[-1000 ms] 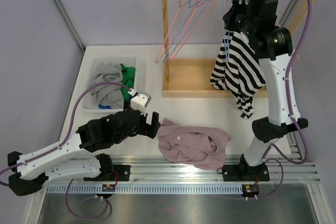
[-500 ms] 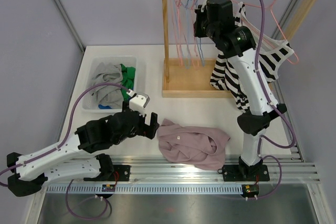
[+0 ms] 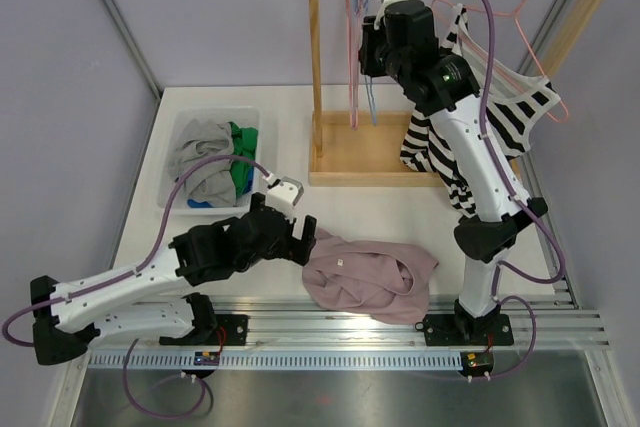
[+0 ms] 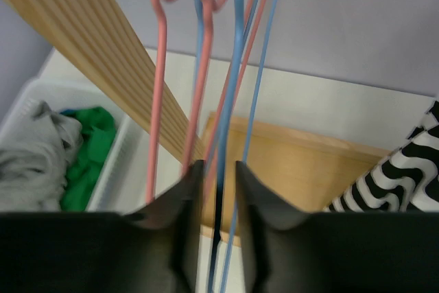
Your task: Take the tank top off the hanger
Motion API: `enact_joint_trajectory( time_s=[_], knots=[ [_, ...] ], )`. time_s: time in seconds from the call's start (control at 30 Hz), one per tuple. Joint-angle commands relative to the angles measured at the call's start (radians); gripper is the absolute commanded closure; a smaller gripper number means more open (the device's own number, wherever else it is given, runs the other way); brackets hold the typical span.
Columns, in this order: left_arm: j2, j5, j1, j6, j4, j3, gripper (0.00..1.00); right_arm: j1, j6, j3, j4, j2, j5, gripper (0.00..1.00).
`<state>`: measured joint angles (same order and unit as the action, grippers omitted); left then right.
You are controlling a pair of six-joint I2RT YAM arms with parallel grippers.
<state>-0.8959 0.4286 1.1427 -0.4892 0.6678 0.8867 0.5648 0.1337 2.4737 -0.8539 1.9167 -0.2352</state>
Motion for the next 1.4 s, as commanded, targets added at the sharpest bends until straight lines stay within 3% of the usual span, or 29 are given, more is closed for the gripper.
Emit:
enact_joint_trajectory(
  time_s=[0.0,0.07,0.13,0.17,0.23,0.57,0.77,0.83,0.87,0.9,1.0,1.37],
  knots=[
    [-0.076,-0.028,0.031,-0.035,-0.129,0.011,0.01,0.015,-0.013,-0.057,-0.03,-0.106,-0.013,0.63],
    [-0.161,-0.018,0.057,-0.048,-0.148,0.035,0.01,0.015,-0.014,-0.082,-0.031,-0.174,-0.019,0.49],
    [-0.222,-0.017,0.074,-0.063,-0.166,0.047,0.01,0.015,-0.013,-0.128,-0.034,-0.224,-0.027,0.28],
    [-0.28,-0.025,0.089,-0.066,-0.193,0.054,0.01,0.015,-0.013,-0.145,-0.036,-0.252,-0.026,0.24],
    [-0.331,-0.03,0.107,-0.075,-0.224,0.061,0.01,0.017,-0.013,-0.188,-0.048,-0.333,-0.024,0.01],
    [-0.665,-0.036,0.141,-0.115,-0.343,0.116,0.01,0.015,0.0,-0.481,-0.039,-0.758,0.022,0.01],
    [-0.84,-0.073,0.16,-0.143,-0.341,0.144,0.01,0.015,-0.012,-0.614,-0.028,-0.89,0.097,0.0],
    [-0.877,-0.085,0.175,-0.149,-0.356,0.135,0.19,0.015,-0.02,-0.631,-0.046,-0.903,0.106,0.01],
    [-0.883,-0.08,0.183,-0.152,-0.358,0.129,0.59,0.015,-0.022,-0.636,-0.051,-0.915,0.114,0.0],
    [-0.885,-0.07,0.186,-0.166,-0.352,0.129,0.73,0.015,-0.025,-0.653,-0.051,-0.923,0.116,0.0],
    [-0.844,-0.015,0.193,-0.178,-0.311,0.124,1.0,0.015,-0.02,-0.693,-0.04,-0.956,0.119,0.01],
    [-0.358,0.453,0.152,-0.235,0.128,0.234,1.0,0.015,0.044,-0.877,0.022,-1.114,0.079,0.0]
  ],
)
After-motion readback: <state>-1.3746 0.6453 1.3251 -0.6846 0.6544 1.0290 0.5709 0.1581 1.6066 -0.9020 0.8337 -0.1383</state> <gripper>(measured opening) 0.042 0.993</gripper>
